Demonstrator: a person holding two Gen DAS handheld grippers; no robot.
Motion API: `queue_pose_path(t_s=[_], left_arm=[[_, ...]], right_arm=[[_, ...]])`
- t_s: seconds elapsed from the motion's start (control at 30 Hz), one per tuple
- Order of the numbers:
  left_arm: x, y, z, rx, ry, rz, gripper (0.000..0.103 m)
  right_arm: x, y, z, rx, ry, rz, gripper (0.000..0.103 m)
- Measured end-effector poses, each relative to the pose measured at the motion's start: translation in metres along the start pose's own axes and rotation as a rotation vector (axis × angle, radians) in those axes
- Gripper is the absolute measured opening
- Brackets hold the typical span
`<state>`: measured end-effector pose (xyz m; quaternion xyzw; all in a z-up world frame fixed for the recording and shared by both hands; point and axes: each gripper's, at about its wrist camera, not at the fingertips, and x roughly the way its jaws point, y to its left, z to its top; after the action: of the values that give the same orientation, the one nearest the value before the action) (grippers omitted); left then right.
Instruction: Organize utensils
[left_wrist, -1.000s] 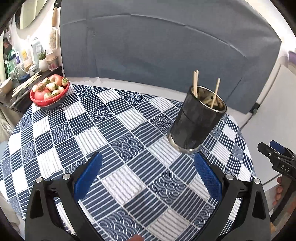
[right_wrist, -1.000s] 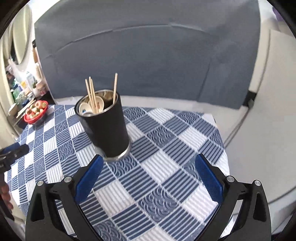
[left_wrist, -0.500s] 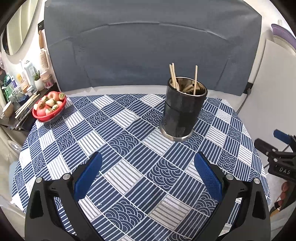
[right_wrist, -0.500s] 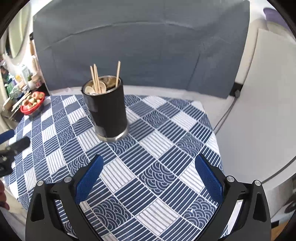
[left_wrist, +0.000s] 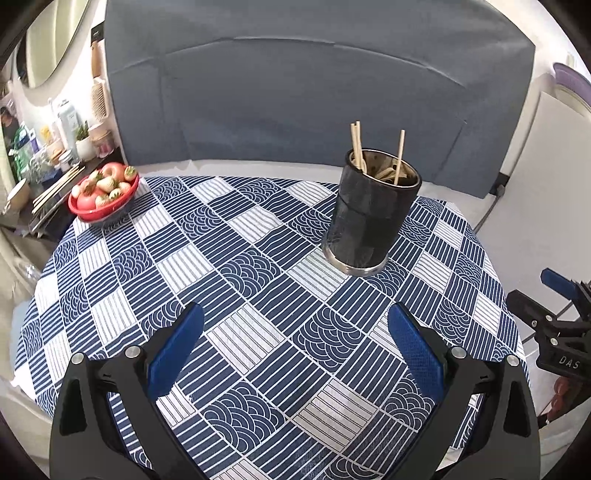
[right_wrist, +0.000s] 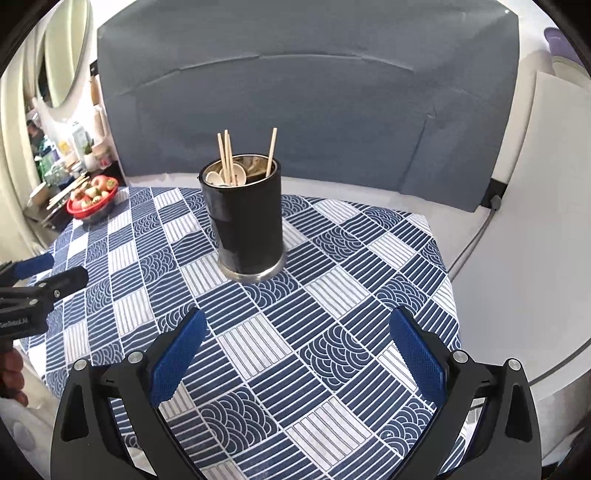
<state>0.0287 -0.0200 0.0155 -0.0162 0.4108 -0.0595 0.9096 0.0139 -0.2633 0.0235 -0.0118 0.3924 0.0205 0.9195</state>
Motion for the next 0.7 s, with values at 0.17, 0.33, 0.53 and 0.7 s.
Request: queue_pose_path(t_s=[0.17, 0.33, 0.53, 0.7], left_arm=[[-0.0015, -0.0002, -0.0017, -0.003, 0.000, 0.004, 0.097], [-0.0033, -0.0010, -0.0026, 0.000, -0.002, 0.003, 0.097], [-0.0025, 0.0011, -0.0024, -0.009, 0.001, 0.004, 0.097], [-0.0020, 0.0016, -0.0020, -0.008, 0.002, -0.001, 0.097]], right_arm=[[-0.0004, -0.0021, -0.0031, 0.015, -0.001, 0.017, 0.095], [0.0017, -0.0063, -0.0048, 0.038, 0.008, 0.028, 0.095], [0.0030, -0.0082, -0.0062, 0.048, 0.018, 0.023, 0.095], [0.0014, -0.0077, -0.0066, 0.048, 0.014, 0.020, 0.095]])
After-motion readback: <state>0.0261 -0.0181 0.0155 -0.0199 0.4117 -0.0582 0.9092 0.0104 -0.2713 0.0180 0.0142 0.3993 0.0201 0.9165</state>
